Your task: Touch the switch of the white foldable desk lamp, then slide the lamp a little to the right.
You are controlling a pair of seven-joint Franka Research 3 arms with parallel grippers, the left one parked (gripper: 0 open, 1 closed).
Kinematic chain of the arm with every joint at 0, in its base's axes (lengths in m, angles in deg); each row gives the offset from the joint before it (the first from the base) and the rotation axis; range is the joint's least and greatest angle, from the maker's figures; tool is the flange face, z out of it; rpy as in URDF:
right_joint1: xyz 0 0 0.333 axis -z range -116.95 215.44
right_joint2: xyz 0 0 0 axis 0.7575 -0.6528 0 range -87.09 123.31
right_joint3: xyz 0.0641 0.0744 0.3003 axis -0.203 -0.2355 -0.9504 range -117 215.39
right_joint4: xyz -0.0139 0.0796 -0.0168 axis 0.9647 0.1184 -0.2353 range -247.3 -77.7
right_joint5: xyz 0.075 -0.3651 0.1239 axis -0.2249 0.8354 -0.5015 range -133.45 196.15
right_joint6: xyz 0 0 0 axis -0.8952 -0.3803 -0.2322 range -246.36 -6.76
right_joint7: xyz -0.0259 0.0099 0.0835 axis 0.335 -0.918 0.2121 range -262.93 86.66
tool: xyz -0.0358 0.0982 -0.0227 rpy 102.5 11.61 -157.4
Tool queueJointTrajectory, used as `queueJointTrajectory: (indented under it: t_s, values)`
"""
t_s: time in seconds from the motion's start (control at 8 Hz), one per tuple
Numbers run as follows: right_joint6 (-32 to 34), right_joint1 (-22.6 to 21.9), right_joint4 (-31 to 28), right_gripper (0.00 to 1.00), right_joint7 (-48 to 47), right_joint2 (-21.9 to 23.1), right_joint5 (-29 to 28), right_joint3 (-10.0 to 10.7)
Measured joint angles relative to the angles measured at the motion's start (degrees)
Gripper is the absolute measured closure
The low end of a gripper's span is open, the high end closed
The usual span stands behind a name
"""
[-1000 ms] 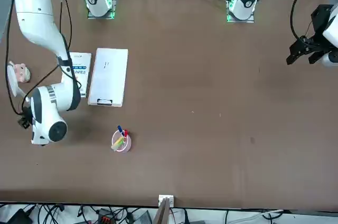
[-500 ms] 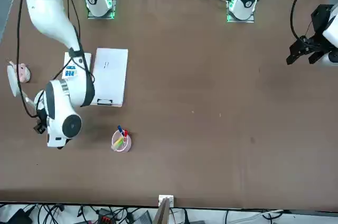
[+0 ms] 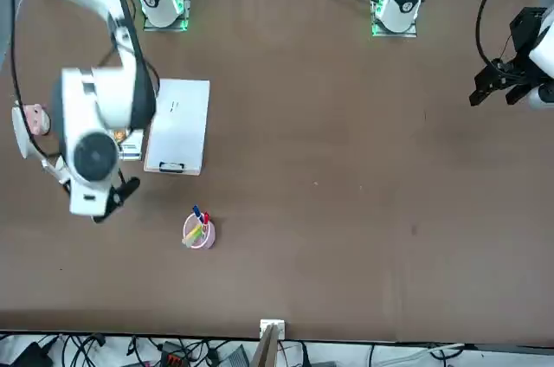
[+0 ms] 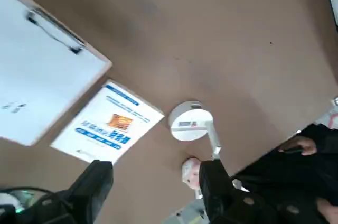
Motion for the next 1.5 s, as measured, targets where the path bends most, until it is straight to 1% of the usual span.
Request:
queueJointTrajectory:
  t_s: [0.25,0.5,0.75,1.0,1.12,1.25,1.38,1.5]
  values:
    - [1.2,-0.5,-3.3,0.0,-2.1,7.6,-3.9,0.0]
    - [3.1,-1.2,-7.5,0.0,-7.8,14.9,-9.3,-0.1]
    - [3.8,-1.3,-14.1,0.0,-13.3,24.0,-13.6,-0.3]
    - [4.2,-1.4,-20.9,0.0,-20.6,33.7,-16.2,-2.3]
    - [4.2,-1.2,-23.3,0.0,-23.8,37.5,-17.2,-3.6]
    - [3.6,0.0,-24.3,0.0,-25.5,39.4,-18.9,-4.5]
    - [2.1,2.4,-24.0,0.0,-25.7,39.4,-20.5,-4.9]
    - [0.8,4.7,-22.6,0.0,-25.7,37.9,-21.5,-4.9]
